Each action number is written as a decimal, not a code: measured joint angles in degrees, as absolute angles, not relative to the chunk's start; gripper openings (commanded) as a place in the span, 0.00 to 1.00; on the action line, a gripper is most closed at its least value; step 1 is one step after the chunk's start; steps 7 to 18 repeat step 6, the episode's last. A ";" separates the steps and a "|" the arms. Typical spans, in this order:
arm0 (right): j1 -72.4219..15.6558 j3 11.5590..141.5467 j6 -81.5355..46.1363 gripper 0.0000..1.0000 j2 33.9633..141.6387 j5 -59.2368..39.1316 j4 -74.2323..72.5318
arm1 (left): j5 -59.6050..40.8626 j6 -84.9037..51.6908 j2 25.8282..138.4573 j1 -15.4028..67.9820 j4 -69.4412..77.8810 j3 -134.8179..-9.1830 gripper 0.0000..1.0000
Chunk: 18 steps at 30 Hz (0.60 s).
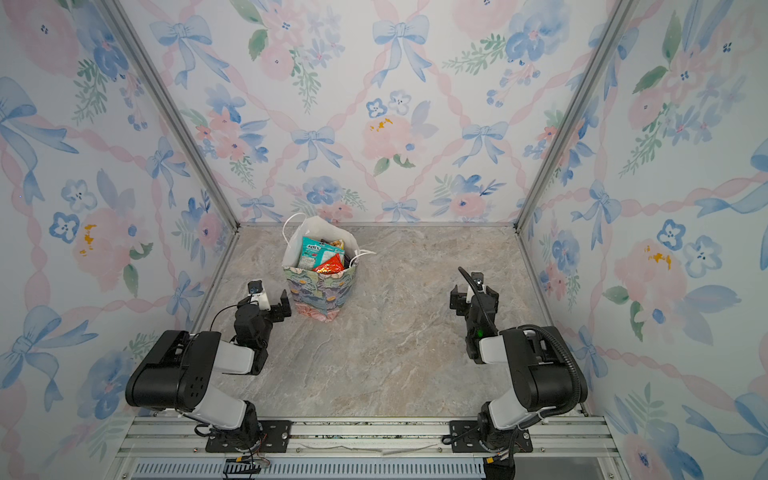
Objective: Place the snacks into the paper bag
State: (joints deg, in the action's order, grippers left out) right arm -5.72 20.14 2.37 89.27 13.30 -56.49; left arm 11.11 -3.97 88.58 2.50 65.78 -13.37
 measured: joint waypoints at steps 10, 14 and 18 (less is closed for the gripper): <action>-5.72 20.14 2.35 0.96 89.27 12.71 -55.57 | 11.11 -3.55 88.58 2.50 65.95 -13.39 0.98; -5.72 20.14 2.35 0.96 89.27 12.71 -55.57 | 11.11 -3.55 88.58 2.50 65.95 -13.39 0.98; -5.72 20.14 2.35 0.96 89.27 12.71 -55.57 | 11.11 -3.55 88.58 2.50 65.95 -13.39 0.98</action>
